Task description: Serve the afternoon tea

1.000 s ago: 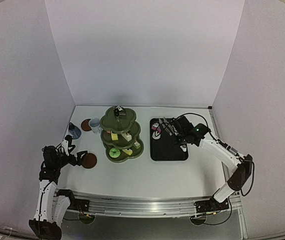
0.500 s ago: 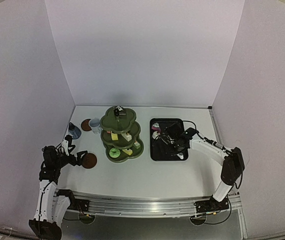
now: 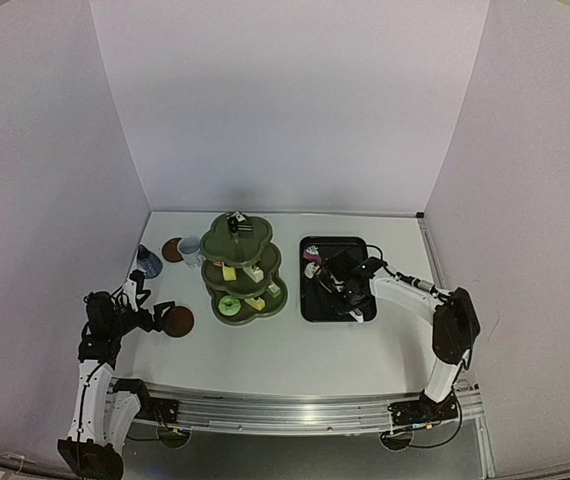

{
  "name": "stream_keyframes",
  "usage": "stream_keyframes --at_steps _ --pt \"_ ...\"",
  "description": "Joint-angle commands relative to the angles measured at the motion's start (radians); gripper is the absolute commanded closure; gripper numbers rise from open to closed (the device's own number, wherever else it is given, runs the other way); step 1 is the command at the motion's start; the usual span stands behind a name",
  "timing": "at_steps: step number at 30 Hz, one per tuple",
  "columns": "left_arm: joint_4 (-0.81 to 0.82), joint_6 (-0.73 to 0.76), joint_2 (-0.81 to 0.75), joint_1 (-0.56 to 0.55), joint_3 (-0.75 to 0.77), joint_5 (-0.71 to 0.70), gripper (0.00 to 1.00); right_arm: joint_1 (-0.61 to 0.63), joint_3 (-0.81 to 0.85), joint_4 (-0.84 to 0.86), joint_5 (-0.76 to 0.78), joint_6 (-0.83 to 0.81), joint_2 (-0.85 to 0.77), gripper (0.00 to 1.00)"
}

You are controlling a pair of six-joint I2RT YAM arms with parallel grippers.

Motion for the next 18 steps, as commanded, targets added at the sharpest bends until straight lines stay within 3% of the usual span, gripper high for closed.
stream_keyframes --at_steps 1,18 --pt "0.004 0.017 -0.001 0.003 0.018 0.013 0.00 -0.005 0.061 0.032 0.017 -0.037 0.024 0.67" --pt "0.002 0.023 -0.001 0.003 0.018 0.008 0.00 -0.005 0.188 0.047 0.040 -0.056 0.128 0.72"
